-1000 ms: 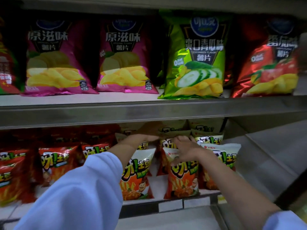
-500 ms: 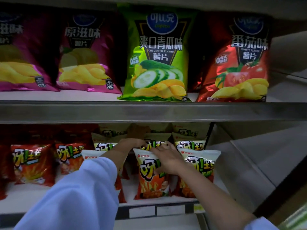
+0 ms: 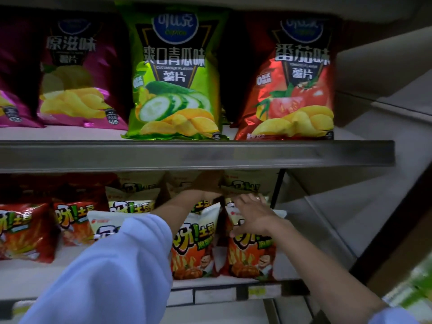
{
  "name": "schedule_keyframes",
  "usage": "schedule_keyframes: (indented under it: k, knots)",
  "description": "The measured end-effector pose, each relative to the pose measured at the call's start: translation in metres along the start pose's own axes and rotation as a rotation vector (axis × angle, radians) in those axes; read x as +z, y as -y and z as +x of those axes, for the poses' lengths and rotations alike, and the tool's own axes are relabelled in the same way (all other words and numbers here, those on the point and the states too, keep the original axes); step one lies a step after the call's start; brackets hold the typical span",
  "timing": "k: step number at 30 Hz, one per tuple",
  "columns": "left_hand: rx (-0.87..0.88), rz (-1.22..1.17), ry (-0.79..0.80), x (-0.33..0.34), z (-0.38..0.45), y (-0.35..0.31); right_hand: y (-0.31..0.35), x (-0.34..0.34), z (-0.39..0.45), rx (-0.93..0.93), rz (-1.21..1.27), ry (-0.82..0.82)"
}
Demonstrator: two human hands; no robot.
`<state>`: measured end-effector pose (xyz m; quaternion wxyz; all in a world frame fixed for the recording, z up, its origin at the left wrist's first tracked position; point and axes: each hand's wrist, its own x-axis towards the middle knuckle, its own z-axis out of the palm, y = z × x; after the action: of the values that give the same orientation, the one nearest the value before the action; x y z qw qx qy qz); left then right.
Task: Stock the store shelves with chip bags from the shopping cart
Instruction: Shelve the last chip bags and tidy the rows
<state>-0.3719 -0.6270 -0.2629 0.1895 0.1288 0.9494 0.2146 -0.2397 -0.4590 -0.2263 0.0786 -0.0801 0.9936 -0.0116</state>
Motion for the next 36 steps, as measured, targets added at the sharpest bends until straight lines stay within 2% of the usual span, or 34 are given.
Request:
schedule_keyframes:
  k: [3, 6, 7, 9, 16, 20, 25, 30, 36]
  knots:
    - [0.154, -0.015, -0.048, 0.013, 0.0, -0.047, -0.027, 0.002, -0.012, 0.071, -0.026, 0.045]
    - [0.148, 0.12, 0.088, 0.025, -0.009, -0.082, -0.042, 0.015, -0.02, 0.102, -0.016, 0.108]
    - [0.108, 0.13, 0.091, 0.032, -0.001, -0.084, -0.044, 0.021, -0.022, 0.096, -0.01, 0.108]
    - [0.049, 0.089, 0.034, 0.04, 0.003, -0.089, -0.046, 0.032, -0.024, 0.072, 0.004, 0.074]
    - [0.131, 0.209, -0.248, 0.039, -0.002, -0.099, -0.044, 0.03, -0.018, -0.008, 0.044, 0.002]
    - [0.124, 0.18, -0.223, 0.034, -0.009, -0.1, -0.043, 0.036, -0.014, -0.021, 0.048, 0.013]
    - [0.14, 0.145, -0.276, 0.024, -0.03, -0.098, -0.04, 0.029, -0.015, 0.007, -0.006, 0.041]
    - [0.184, 0.039, -0.423, 0.019, -0.062, -0.088, -0.024, 0.011, -0.025, -0.017, 0.028, -0.03]
    - [0.069, 0.027, -0.405, 0.011, -0.116, -0.083, -0.004, -0.002, -0.053, -0.001, 0.048, -0.109]
